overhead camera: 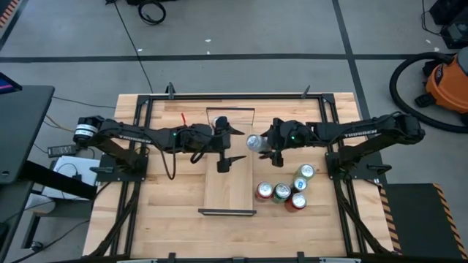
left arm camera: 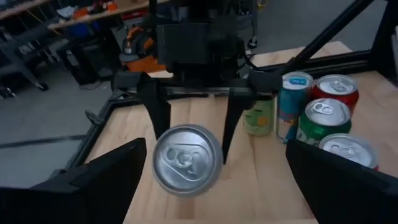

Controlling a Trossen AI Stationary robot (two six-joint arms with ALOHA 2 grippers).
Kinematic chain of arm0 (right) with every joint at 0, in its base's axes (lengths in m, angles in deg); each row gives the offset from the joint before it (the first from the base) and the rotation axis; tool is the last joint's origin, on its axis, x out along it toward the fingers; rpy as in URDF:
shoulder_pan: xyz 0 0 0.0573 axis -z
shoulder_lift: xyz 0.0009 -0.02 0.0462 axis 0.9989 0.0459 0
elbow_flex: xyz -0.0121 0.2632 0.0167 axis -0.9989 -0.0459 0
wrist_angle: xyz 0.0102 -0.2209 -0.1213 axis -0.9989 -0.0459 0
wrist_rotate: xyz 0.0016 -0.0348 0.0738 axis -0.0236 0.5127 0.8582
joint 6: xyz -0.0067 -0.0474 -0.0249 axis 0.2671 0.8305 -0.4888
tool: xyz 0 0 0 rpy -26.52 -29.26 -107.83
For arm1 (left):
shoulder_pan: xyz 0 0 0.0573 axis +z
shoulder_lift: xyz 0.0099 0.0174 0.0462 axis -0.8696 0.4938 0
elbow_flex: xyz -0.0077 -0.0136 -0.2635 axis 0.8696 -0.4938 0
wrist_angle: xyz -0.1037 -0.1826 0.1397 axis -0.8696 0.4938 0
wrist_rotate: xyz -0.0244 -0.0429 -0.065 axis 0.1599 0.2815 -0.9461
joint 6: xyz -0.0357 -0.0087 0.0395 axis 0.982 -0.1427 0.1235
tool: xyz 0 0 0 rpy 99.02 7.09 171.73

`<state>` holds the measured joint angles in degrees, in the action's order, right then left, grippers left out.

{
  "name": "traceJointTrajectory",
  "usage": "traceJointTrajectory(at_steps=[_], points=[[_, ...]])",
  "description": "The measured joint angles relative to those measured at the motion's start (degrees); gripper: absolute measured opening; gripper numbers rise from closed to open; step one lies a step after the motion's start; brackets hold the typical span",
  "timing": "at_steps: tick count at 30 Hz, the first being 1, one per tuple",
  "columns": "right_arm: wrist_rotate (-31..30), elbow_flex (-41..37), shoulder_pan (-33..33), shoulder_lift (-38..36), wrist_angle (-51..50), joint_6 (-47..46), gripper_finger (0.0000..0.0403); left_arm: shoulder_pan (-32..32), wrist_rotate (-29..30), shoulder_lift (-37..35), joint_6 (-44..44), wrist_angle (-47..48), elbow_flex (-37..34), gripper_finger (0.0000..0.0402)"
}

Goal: Place canned beverage on shelf
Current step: Put the pink white soda can on the shelf

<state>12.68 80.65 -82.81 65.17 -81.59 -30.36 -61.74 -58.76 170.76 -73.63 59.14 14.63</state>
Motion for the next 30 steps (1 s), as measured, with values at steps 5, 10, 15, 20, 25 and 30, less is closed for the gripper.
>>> traceJointTrajectory(at_steps=[5, 10, 15, 20, 25, 30], points=[[3.3, -3.6, 0.0, -0.8, 10.7, 2.2, 0.0316, 0.2, -0.1, 3.4, -0.7, 3.5, 5.5, 0.0398], [8.6, -7.8, 0.5, -0.9, 18.4, 2.1, 0.0316, 0.6, -2.7, 6.4, -4.9, 8.5, 9.5, 0.0398], [9.2, -9.0, 0.3, -1.0, 20.4, 1.0, 0.0316, 2.7, -7.3, 8.7, -5.6, 10.0, 12.0, 0.0398], [9.4, -9.0, -0.3, -0.9, 20.3, 1.1, 0.0316, 5.3, -13.8, 10.1, -6.0, 11.5, 12.9, 0.0398], [9.0, -9.0, -0.3, -0.9, 20.5, 1.1, 0.0316, 6.1, -15.5, 12.8, -9.7, 10.3, 13.0, 0.0398], [7.9, -9.0, -0.3, -0.9, 20.5, 1.0, 0.0316, 6.0, -15.0, 14.3, -13.4, 9.6, 12.9, 0.0398]])
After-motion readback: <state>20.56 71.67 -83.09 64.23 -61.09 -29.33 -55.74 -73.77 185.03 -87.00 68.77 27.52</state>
